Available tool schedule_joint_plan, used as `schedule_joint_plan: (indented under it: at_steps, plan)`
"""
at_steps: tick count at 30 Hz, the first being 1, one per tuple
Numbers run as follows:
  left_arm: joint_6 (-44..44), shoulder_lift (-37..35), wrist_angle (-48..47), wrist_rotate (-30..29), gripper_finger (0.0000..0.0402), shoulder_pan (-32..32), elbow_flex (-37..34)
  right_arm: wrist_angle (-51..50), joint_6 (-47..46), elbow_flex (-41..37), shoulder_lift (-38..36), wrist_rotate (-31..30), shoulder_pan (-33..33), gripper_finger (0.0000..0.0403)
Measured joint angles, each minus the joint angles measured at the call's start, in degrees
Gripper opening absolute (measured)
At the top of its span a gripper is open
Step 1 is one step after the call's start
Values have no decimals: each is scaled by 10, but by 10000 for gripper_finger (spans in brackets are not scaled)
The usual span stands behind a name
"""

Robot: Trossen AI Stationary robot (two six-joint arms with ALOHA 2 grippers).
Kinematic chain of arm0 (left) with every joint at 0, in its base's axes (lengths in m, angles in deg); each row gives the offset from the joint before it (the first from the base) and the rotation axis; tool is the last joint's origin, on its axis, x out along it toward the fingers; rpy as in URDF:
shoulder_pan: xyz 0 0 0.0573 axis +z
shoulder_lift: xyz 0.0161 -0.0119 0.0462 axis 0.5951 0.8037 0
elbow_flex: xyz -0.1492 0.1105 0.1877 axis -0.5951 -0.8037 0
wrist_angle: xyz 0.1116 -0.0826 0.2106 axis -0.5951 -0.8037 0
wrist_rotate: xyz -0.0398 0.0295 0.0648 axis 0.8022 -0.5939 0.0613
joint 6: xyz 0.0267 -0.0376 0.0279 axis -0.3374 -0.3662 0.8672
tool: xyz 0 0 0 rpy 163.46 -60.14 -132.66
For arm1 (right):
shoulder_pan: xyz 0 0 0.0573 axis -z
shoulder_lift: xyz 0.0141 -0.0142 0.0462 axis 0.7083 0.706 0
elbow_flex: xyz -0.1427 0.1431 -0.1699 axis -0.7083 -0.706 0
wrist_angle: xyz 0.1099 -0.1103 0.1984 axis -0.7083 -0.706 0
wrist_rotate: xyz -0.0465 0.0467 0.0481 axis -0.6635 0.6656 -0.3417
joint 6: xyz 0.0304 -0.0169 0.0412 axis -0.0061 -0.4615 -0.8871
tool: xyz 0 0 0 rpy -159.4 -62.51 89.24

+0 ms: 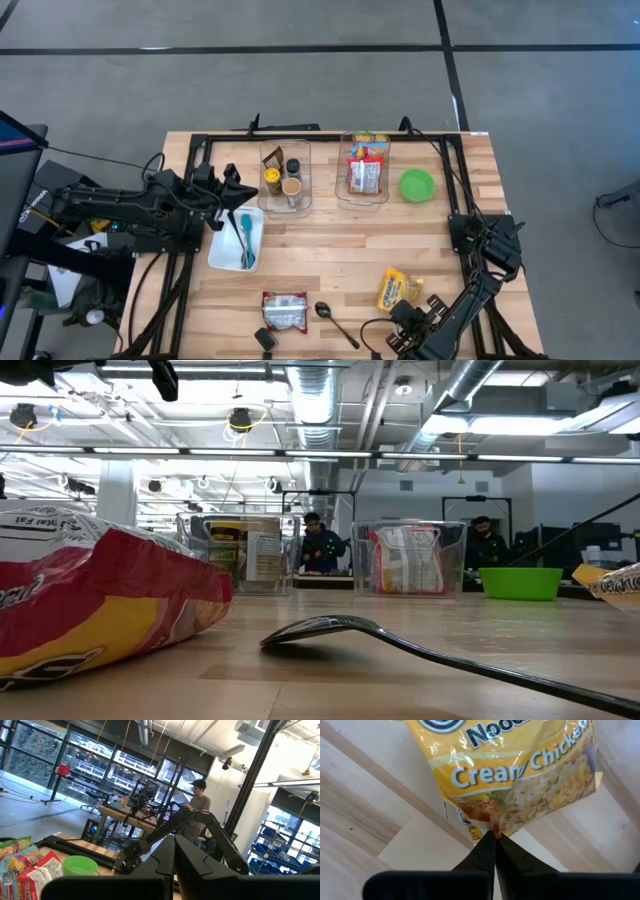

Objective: Pick & Place Food Item
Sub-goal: Put the yellow noodle pack into the right transparent bin

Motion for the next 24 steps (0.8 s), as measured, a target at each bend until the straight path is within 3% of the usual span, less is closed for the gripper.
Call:
schedule_joint_plan:
  at_steps: [10,24]
  plan:
    - [0,0,0,0,4,0,0,-123,23,74,-1,-9,-1,0]
    - [0,0,0,0,4,0,0,-146,143,155,-6,-145,13,0]
